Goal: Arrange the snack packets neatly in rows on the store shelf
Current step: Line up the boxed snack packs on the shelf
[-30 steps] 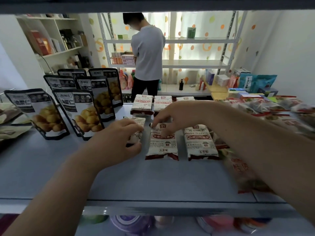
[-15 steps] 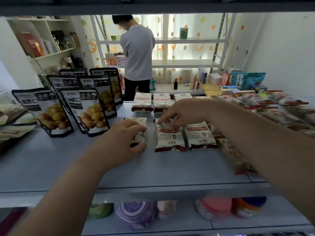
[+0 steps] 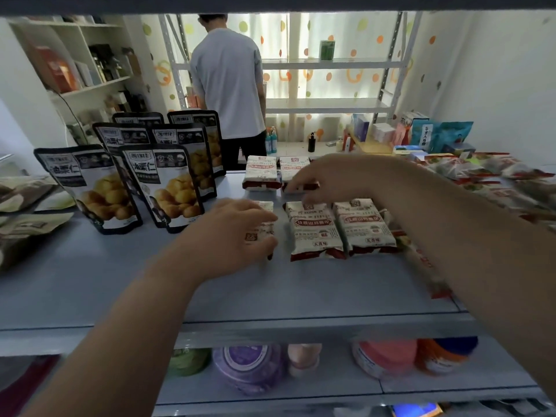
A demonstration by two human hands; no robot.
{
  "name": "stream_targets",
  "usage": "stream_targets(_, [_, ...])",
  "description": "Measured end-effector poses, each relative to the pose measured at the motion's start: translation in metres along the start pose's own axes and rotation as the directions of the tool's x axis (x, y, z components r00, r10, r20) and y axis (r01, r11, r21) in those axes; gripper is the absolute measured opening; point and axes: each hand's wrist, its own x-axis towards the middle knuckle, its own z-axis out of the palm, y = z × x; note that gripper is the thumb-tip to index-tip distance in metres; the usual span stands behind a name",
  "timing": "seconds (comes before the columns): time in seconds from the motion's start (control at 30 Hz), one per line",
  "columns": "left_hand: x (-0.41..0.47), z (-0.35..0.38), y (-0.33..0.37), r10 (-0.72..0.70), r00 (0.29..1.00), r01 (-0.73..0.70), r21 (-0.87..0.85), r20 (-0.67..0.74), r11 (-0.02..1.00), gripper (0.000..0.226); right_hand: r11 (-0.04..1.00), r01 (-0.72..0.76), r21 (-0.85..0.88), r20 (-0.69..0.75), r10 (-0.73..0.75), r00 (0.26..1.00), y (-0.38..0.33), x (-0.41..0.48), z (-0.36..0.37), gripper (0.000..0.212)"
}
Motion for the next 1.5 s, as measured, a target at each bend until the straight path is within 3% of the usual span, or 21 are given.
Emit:
stream_targets(0.13, [0.01, -0.004, -0.01, 0.016, 1.0, -0.016, -0.044, -0.001, 0.999, 0.038, 0.999, -0.033, -0.032, -0.116, 0.029, 0.993, -0.003, 0.036, 0.0, 0.051])
stream_targets(0.3, [0.007, 0.007, -0.023, -0.034, 0.996, 0.011, -0.274, -0.082, 0.962, 0.029, 0.986, -0.059, -0.156, -0.072, 0.048, 0.996, 0.001, 0.084, 0.004, 0.058])
stream_targets(0.5, [0.003, 0.011, -0.032, 0.024, 0.997, -0.041, -0.262, -0.07, 0.964, 0.034, 0.985, -0.029, -0.173, 0.009, 0.031, 0.999, 0.004, 0.117, 0.005, 0.055])
stream_targets(1.07, [0.001, 0.011, -0.032, 0.116, 0.988, -0.135, -0.208, -0.102, 0.969, 0.038, 0.989, 0.051, -0.139, -0.001, -0.052, 0.999, -0.008, 0.124, 0.008, 0.055])
stream_targets(1.3, [0.0, 0.013, -0.034, 0.134, 0.986, -0.15, -0.18, -0.096, 0.972, 0.052, 0.997, -0.032, -0.074, -0.064, 0.028, 0.998, 0.016, 0.1, -0.008, 0.051])
stream_targets(1.5, [0.001, 0.013, -0.033, 0.163, 0.981, -0.179, -0.178, -0.101, 0.968, 0.049, 0.991, -0.126, -0.052, 0.028, 0.128, 0.991, 0.041, 0.083, -0.005, 0.046])
